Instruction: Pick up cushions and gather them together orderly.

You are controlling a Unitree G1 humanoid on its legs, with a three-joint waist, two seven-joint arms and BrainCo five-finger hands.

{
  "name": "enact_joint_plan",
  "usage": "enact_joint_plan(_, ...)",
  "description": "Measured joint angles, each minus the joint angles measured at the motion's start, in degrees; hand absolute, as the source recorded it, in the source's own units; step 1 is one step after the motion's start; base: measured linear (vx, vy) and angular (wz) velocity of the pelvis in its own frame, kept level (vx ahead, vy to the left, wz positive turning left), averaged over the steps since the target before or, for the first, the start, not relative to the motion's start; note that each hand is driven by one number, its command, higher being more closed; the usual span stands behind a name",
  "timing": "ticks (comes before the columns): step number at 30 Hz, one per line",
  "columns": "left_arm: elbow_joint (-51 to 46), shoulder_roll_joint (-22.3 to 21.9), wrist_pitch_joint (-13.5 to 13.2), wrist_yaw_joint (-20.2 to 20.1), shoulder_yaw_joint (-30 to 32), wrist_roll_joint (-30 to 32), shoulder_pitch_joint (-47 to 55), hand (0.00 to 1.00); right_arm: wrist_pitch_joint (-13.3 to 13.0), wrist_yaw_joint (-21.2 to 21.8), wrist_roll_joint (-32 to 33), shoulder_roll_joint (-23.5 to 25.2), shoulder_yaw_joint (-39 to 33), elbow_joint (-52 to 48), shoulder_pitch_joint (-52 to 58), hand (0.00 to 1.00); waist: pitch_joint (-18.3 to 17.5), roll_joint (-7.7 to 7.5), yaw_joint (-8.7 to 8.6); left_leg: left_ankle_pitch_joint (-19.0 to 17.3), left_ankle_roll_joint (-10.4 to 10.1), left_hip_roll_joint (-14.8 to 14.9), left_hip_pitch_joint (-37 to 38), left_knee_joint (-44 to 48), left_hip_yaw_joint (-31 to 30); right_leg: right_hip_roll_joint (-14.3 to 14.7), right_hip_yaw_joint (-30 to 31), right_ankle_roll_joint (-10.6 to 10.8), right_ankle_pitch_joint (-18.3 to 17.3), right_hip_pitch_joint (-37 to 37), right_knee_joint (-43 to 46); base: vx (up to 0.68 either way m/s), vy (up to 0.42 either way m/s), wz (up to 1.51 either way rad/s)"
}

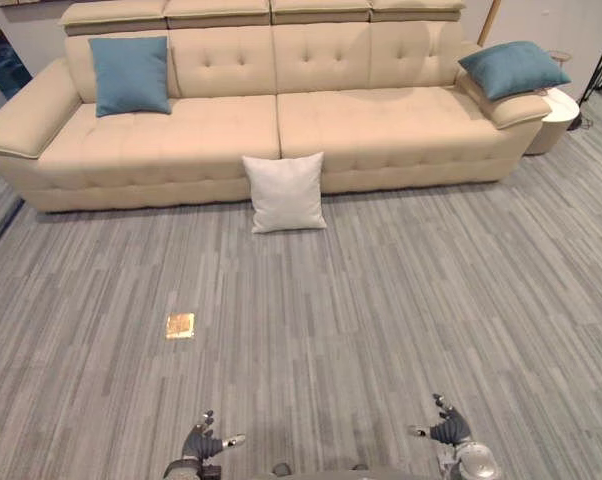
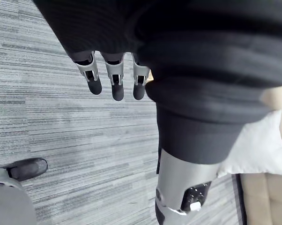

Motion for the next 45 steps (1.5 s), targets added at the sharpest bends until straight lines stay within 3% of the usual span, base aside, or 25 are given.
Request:
enact_joint_plan(6,-3.88,0.97,-0.03,0.23,0.02,-0.13,-0.10,0.00,0.03,-0.04,0.63,0.02,0.00,-0.01,-1.31,0.00,-0.04,-0.30,0.09,-0.43,0.55,-0.09,-3.20,1.44,-0.06,-0.20,-0.35,0.02,0.04,-2.06,-0.08,0.01,-0.011,0.03)
enact_joint_plan(12,-8.86,1.22,-0.21,1.36,0.29,-2.57,-0.21,0.00,0.03,-0.17,4.40,0.08,-0.03,-0.02,-5.21,0.00,0.51,-0.10,0.41,-7.94,1.39,0.90,-10.95,13.66,1.67,-0.38,1.45,0.58,-0.27,-5.05,0.60,0.08,0.023,-0.17)
enact_joint_plan(16,-12.17,0.61,-0.46,1.56,0.28,-4.67,-0.22,0.00,0.04,-0.29,5.98,0.14,0.00,-1.16,-7.48,0.00,2.88,0.97,1.18,-14.39,2.45,1.55,-13.63,21.70,3.13,-0.98,2.90,4.70,-5.34,-11.08,14.63,0.07,0.100,-0.24)
enact_joint_plan(17,-13.33,0.54,-0.48,1.65,0.26,-4.96,-0.09,0.00,0.00,-0.29,6.86,0.28,0.09,-2.23,-6.76,0.00,3.29,1.35,1.51,-16.63,2.93,1.19,-12.82,22.88,2.76,-1.61,2.43,5.12,-5.95,-15.06,24.94,0.10,0.139,-0.04)
enact_joint_plan(20,-14.37,1.73,-0.52,2.53,0.27,-5.25,-0.88,0.00,0.06,-0.25,6.94,0.86,0.59,-2.41,-5.67,0.00,4.90,0.34,1.44,-19.28,4.49,-0.15,-9.88,24.48,1.11,-2.89,1.51,4.13,-8.00,-22.52,41.15,0.23,0.101,0.24)
enact_joint_plan(22,-14.30,2.29,-0.51,2.95,0.29,-5.77,-0.83,0.00,0.04,-0.37,7.55,0.82,1.28,-2.48,-5.52,0.00,5.67,0.89,1.23,-20.87,4.46,-0.11,-7.30,24.21,-0.07,-2.74,-1.34,3.16,-9.82,-26.32,39.50,0.34,0.065,0.37)
enact_joint_plan(23,-14.29,2.31,-0.52,3.41,0.29,-6.45,-1.63,0.00,0.04,-0.42,7.60,0.59,1.60,-2.50,-6.06,0.00,6.32,0.36,0.58,-20.91,4.39,0.34,-4.71,22.44,-1.15,-2.29,-3.02,2.63,-9.46,-27.59,35.00,0.44,0.018,0.57)
enact_joint_plan(24,-14.24,2.15,-0.56,3.86,0.23,-6.82,-2.25,0.00,0.00,-0.76,7.63,0.46,1.75,-2.95,-6.34,0.00,7.01,1.60,-0.02,-20.68,3.82,1.24,-2.38,19.84,-2.32,-1.04,-4.86,1.95,-8.12,-29.07,28.93,0.59,-0.021,0.60)
enact_joint_plan(25,-14.25,2.03,-0.58,3.91,0.20,-6.86,-2.63,0.00,0.00,-0.96,7.63,0.35,1.77,-3.63,-6.28,0.00,7.15,1.46,-0.29,-20.58,3.26,1.77,-0.86,18.40,-2.82,-0.47,-5.71,1.55,-6.75,-29.78,26.12,0.54,-0.053,0.62)
enact_joint_plan(27,-14.22,2.11,-0.68,4.07,0.16,-6.87,-2.94,0.00,-0.08,-1.47,7.55,0.30,2.08,-5.01,-5.89,0.00,7.51,1.92,-1.49,-20.47,0.51,2.89,2.57,15.53,-4.33,0.86,-7.06,0.04,-1.76,-31.84,19.26,0.61,-0.118,0.62)
enact_joint_plan(28,-13.88,1.98,-0.68,3.98,0.04,-6.81,-2.90,0.00,-0.10,-1.48,7.53,0.13,2.07,-6.03,-4.59,0.00,6.95,0.71,-2.00,-21.28,-1.30,3.28,4.46,15.90,-5.24,1.27,-7.03,-2.50,4.38,-31.96,17.08,0.80,-0.176,0.67)
enact_joint_plan(29,-13.01,0.71,-0.62,3.96,0.14,-6.77,-3.32,0.00,0.09,-1.47,7.53,-0.23,1.68,-5.60,-4.12,0.00,6.84,2.64,-2.10,-21.64,-3.24,5.27,3.94,19.67,-6.08,2.00,-8.55,-4.98,6.38,-31.79,20.15,0.68,-0.157,0.52)
enact_joint_plan(30,-12.94,0.60,-0.64,3.88,0.11,-6.77,-3.58,0.00,0.05,-1.49,7.52,0.11,1.66,-5.63,-4.47,0.00,6.77,2.78,-1.95,-20.23,-5.64,6.08,1.86,23.45,-5.50,2.14,-9.19,-5.63,4.82,-31.48,20.84,0.66,-0.177,0.31)
enact_joint_plan(31,-12.45,0.06,-0.64,3.77,0.14,-6.77,-4.45,0.00,-0.06,-1.35,7.47,0.27,1.81,-5.92,-4.78,0.00,6.85,2.76,-1.86,-15.02,-7.93,6.81,-3.18,33.88,-4.60,2.03,-9.55,-5.86,2.43,-29.60,20.11,0.68,-0.214,0.22)
enact_joint_plan(32,-11.96,-0.97,-0.60,3.60,0.72,-6.79,-4.71,0.00,-0.05,-1.37,7.52,0.23,2.09,-6.00,-4.84,0.00,7.36,3.28,-1.78,-5.00,-6.82,8.63,-8.10,46.71,-3.79,2.84,-9.84,-6.10,1.32,-24.35,16.74,0.69,-0.223,0.20)
enact_joint_plan(33,-11.97,-1.39,-0.63,3.60,0.96,-6.79,-4.59,0.00,-0.02,-1.43,7.55,0.27,2.34,-5.94,-4.84,0.00,7.66,3.33,-1.31,-5.08,-6.46,10.31,-10.21,52.52,-3.43,3.47,-9.78,-6.33,1.15,-21.19,14.81,0.69,-0.185,0.07)
enact_joint_plan(34,-11.82,-1.53,-0.63,3.59,1.20,-6.78,-4.61,0.00,-0.04,-1.55,7.77,1.14,2.44,-6.11,-4.85,0.00,8.24,2.68,-1.05,-8.16,-3.13,12.62,-13.35,61.74,-1.20,4.27,-9.50,-7.17,0.58,-14.63,11.67,0.63,-0.135,0.02)
enact_joint_plan(36,-12.23,-1.74,-0.71,3.45,1.10,-6.77,-4.66,0.00,-0.26,-1.72,9.15,2.31,2.13,-7.63,-4.67,0.00,8.69,0.95,-0.01,-10.84,-1.14,13.59,-17.95,65.31,2.31,3.85,-8.31,-7.97,0.01,-6.85,7.70,0.58,-0.091,-0.03)
enact_joint_plan(37,-12.83,-1.82,-0.86,3.31,1.12,-6.77,-4.63,0.00,-0.71,-1.80,9.53,2.51,2.04,-9.30,-4.58,0.00,8.59,0.26,0.73,-11.68,0.22,13.59,-22.95,64.24,4.08,3.44,-7.67,-7.90,-1.12,-2.99,4.72,0.56,-0.028,-0.18)
enact_joint_plan(39,-13.29,-1.95,-0.89,2.54,1.04,-6.75,-5.00,0.00,-1.55,-1.79,9.86,2.08,1.59,-10.28,-5.16,0.00,8.70,0.20,2.06,-11.83,0.46,12.57,-30.35,55.91,4.61,2.85,-6.60,-5.36,-3.64,0.26,2.02,0.60,0.045,-0.28)
enact_joint_plan(40,-13.06,-2.02,-0.82,2.38,1.06,-6.74,-5.11,0.00,-1.57,-1.80,10.36,2.12,0.98,-9.33,-6.17,0.00,8.96,0.58,2.58,-11.30,-0.31,10.56,-33.27,44.84,2.86,2.42,-6.09,-4.42,-5.00,1.90,1.36,0.53,0.128,-0.31)
enact_joint_plan(42,-11.41,-2.25,-0.58,2.38,1.05,-6.73,-4.67,0.00,-1.50,-1.83,10.91,2.38,-0.29,-7.32,-6.31,0.00,8.76,0.99,3.58,-6.82,-4.72,7.61,-32.87,26.06,-1.02,1.44,-4.06,-2.39,-8.10,4.94,0.88,0.61,0.249,-0.54)
enact_joint_plan(43,-10.29,-2.02,-0.56,2.47,1.12,-6.64,-3.64,0.00,-1.32,-1.85,10.86,2.58,-0.17,-5.58,-6.33,0.00,8.28,0.72,4.41,0.33,-3.03,6.99,-32.25,25.11,-1.83,0.95,-1.86,-1.40,-11.11,6.64,1.31,0.71,0.327,-0.75)
enact_joint_plan(44,-8.60,-1.69,-0.44,2.50,1.21,-6.57,-3.38,0.00,-1.06,-1.78,10.73,3.13,-0.06,-4.75,-6.05,0.00,7.18,-1.02,4.91,-1.71,0.15,5.06,-32.82,28.67,-1.13,-1.46,0.13,-1.28,-12.39,6.34,3.75,0.60,0.271,-0.55)
enact_joint_plan(45,-8.36,-1.74,-0.41,2.54,1.33,-6.46,-3.63,0.00,-1.07,-1.82,10.66,3.11,-0.12,-4.77,-5.88,0.00,6.87,-1.44,4.81,-3.59,0.82,4.47,-33.09,30.08,-0.54,-2.35,1.27,-1.20,-12.44,5.27,6.09,0.63,0.266,-0.27)
